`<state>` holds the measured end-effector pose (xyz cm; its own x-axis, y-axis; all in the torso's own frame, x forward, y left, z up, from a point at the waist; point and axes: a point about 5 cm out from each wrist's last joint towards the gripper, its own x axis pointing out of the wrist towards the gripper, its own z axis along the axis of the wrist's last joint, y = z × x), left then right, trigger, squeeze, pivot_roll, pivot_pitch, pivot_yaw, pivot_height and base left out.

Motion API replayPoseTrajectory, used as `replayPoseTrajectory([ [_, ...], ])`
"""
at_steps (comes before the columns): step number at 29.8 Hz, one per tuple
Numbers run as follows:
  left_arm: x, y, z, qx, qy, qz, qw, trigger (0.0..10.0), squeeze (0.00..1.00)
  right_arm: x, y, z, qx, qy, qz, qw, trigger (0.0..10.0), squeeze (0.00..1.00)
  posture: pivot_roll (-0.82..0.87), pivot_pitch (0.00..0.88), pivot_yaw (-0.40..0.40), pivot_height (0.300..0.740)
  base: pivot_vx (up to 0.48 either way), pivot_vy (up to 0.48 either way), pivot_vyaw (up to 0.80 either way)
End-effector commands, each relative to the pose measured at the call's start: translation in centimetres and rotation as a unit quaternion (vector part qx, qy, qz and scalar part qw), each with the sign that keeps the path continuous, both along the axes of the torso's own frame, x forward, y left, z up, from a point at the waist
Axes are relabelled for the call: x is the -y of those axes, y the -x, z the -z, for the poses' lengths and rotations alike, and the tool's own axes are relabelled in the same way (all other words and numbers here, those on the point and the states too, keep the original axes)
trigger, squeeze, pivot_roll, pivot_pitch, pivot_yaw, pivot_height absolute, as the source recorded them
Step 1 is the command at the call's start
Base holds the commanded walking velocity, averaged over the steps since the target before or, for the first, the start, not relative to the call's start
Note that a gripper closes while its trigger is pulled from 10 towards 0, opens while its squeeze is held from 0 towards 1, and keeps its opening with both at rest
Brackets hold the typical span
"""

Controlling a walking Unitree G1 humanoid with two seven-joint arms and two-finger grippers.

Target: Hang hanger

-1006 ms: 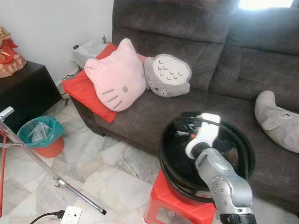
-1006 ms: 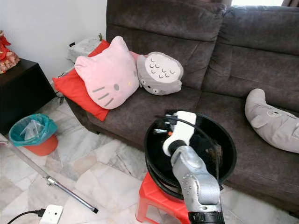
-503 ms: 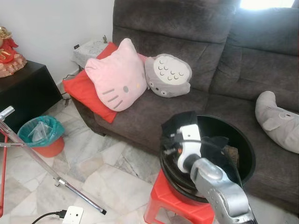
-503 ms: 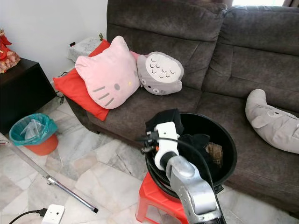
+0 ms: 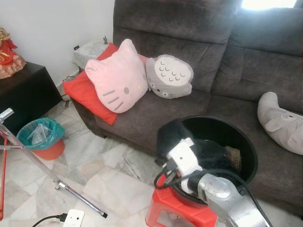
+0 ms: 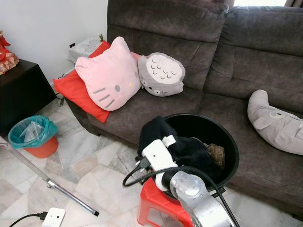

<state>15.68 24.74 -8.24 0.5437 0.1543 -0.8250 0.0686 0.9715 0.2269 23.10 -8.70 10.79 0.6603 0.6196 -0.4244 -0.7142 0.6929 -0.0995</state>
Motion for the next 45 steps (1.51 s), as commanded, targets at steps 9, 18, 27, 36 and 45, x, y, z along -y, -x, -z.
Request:
replayPoseTrajectory([
  [9,-0.8,0.0,-0.3,-0.002,-0.012,-0.002,1.000,10.0,0.00,2.9,-2.6,-0.2,0.039,0.032,0.174,0.983,10.0,0.00,-0.10,0.000,0.056,0.740,0.000,0.000,0.00],
  [18,0.0,-0.4,-0.1,-0.002,-0.011,0.002,1.000,10.0,0.00,1.4,0.2,1.2,0.015,0.096,0.006,0.995,10.0,0.00,-0.11,0.000,0.059,0.740,0.000,0.000,0.00],
  [27,0.3,0.0,0.1,-0.007,-0.012,0.001,1.000,10.0,0.00,-1.3,2.0,-0.4,0.038,0.052,-0.110,0.992,10.0,0.00,-0.11,0.000,0.059,0.740,0.000,0.000,0.00],
  [36,0.0,0.2,0.2,-0.011,-0.013,0.000,1.000,10.0,0.00,0.0,2.2,0.8,0.014,0.102,-0.113,0.988,10.0,0.00,-0.11,0.000,0.057,0.740,0.000,0.000,0.00],
  [45,-0.3,0.8,0.3,-0.017,-0.015,-0.004,1.000,10.0,0.00,0.3,1.4,0.2,0.024,0.094,-0.089,0.991,10.0,1.00,-0.11,0.000,0.056,0.740,0.000,0.000,0.00],
])
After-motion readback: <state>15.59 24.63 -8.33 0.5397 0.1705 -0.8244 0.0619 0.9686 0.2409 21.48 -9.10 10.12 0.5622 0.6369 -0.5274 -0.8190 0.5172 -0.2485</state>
